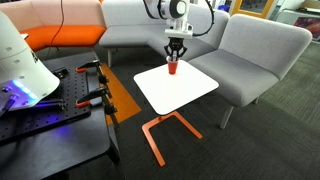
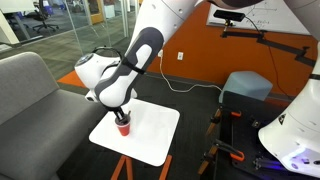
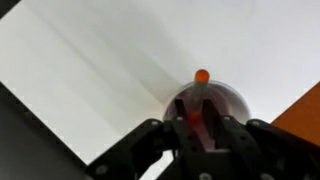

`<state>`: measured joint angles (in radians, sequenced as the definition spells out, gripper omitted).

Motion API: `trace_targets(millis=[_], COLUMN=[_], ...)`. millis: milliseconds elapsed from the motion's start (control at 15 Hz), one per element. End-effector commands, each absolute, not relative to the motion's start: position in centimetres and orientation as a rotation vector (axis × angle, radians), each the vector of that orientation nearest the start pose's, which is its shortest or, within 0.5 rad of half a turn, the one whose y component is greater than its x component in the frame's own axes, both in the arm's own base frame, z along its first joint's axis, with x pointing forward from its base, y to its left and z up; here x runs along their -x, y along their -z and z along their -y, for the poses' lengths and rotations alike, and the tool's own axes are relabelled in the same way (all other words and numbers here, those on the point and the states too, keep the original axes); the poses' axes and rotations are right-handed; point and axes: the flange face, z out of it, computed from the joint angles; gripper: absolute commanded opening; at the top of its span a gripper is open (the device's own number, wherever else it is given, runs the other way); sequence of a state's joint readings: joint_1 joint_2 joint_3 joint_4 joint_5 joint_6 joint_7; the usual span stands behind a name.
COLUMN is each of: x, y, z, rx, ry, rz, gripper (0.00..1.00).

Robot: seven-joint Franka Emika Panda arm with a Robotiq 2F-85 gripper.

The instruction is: Take the pen out of the cup and put it on the table

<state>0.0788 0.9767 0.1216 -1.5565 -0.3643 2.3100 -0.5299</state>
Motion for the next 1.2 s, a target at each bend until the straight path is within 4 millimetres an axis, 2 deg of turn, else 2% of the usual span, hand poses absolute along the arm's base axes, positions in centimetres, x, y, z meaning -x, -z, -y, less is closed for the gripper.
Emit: trace_targets(millis=[0,67,133,200,267,333,467,733,933,1133], x=[-65.3,-65.4,-65.4,-65.4,-65.5,-65.5,-65.2,-64.5,-64.9,-65.5], y=[-5.2,-5.2,-5.1,-5.1,-5.1,-5.3,-5.7,-7.2,-9.0,-11.1], z=[-11.9,-12.0,-12.1,-12.3,-12.5,-12.8,-13.6,-14.8,-15.3,-14.8], rx=[2.818,2.813,2.803,2.795,2.792,2.776,2.768,2.777,2.812,2.896], ry=[-0.450,-0.461,-0.469,-0.476,-0.483,-0.489,-0.578,-0.835,-0.826,-0.742], rz=[1.528,1.532,1.543,1.554,1.560,1.570,1.596,1.633,1.653,1.631], gripper=[0.25,0.24,0.12,0.05,0.06,0.00,0.03,0.03,0.03,0.03])
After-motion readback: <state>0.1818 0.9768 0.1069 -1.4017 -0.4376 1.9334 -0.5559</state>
